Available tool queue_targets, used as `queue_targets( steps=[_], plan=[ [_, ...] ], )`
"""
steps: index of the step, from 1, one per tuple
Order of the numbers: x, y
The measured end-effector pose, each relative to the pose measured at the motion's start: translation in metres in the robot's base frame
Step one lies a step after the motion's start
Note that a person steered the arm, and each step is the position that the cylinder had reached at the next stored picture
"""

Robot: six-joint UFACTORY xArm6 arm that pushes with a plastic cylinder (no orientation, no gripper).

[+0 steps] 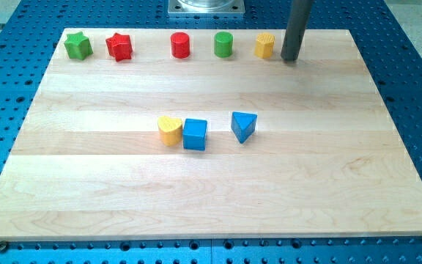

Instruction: Move the yellow hexagon into the green circle

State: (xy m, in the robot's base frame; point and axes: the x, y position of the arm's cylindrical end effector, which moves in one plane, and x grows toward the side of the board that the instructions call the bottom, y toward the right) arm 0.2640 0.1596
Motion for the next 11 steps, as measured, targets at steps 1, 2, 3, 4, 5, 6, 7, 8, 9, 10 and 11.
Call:
queue_targets(
  steps=[1, 2, 3, 4, 5, 6, 7, 8, 9, 10, 11],
  plan=[
    [-0.011, -0.012],
    [-0.011, -0.020],
    [-0.011, -0.044],
    [-0.013, -0.030],
    [-0.013, -0.032],
    [-0.013, -0.049],
    [-0.013, -0.056],
    [-0.007, -0.074],
    [0.008, -0.082],
    [0.016, -0.061],
    [-0.037, -0.009]
  ],
)
